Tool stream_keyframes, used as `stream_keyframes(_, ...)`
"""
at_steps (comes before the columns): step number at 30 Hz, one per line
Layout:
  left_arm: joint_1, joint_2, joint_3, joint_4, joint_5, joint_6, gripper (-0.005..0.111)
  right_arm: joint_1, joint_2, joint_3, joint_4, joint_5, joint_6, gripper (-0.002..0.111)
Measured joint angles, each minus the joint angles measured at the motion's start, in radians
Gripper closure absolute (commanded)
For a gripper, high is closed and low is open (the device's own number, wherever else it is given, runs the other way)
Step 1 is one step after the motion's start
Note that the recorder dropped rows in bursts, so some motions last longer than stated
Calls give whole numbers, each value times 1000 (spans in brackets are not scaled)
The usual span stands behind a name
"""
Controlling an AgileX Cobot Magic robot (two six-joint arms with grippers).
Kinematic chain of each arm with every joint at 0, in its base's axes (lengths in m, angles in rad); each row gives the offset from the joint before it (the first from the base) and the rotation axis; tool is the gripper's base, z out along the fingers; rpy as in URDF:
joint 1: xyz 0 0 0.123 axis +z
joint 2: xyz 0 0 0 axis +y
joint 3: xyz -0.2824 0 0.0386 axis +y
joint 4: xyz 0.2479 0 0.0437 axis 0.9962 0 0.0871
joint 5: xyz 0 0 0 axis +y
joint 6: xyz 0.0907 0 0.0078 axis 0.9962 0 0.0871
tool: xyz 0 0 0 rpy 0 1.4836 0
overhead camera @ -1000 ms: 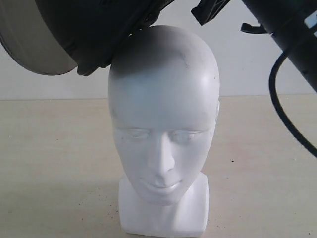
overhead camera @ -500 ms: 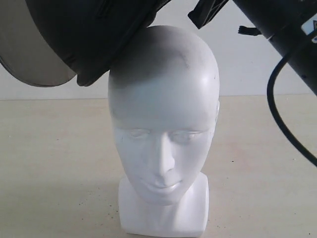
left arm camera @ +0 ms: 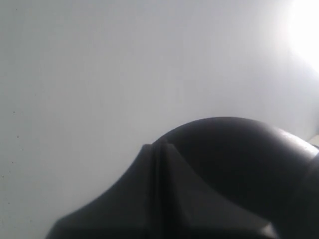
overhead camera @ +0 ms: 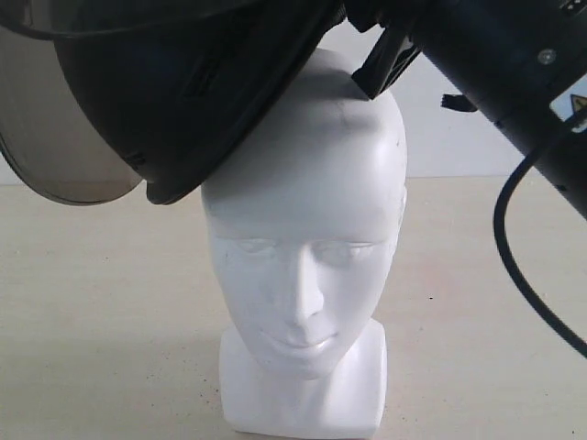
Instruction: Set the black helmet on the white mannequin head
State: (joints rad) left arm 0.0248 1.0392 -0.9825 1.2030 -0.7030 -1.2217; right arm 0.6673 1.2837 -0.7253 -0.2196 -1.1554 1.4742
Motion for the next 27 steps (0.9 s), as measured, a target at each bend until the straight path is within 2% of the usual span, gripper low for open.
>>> stream_keyframes(13,0,35,-12,43,-40,-8,102,1,-11,2,0,12,-52,108)
stream_keyframes(22,0,37,-12,43,-56,-8,102,5,-81,87,47,20,-117,108)
stream_keyframes(27,0,49,-13,31,-123,-2,102,7,-81,89,51,24,-128,108)
